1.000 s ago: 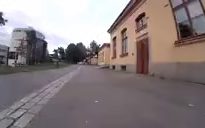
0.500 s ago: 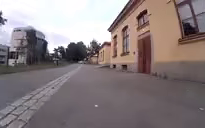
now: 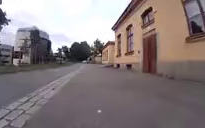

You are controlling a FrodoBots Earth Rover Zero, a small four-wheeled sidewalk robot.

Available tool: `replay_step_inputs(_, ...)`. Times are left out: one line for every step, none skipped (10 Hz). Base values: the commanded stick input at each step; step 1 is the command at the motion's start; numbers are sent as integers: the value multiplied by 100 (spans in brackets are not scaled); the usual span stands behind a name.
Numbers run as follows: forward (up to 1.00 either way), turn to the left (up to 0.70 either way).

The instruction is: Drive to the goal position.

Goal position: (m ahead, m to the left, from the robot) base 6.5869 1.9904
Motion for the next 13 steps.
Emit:
replay_step_inputs(45,0)
replay_step_inputs(45,0)
replay_step_inputs(45,0)
replay_step_inputs(45,0)
replay_step_inputs(45,0)
replay_step_inputs(45,0)
replay_step_inputs(45,0)
replay_step_inputs(45,7)
replay_step_inputs(45,27)
replay_step_inputs(45,27)
replay_step_inputs(45,27)
replay_step_inputs(45,27)
replay_step_inputs(45,27)
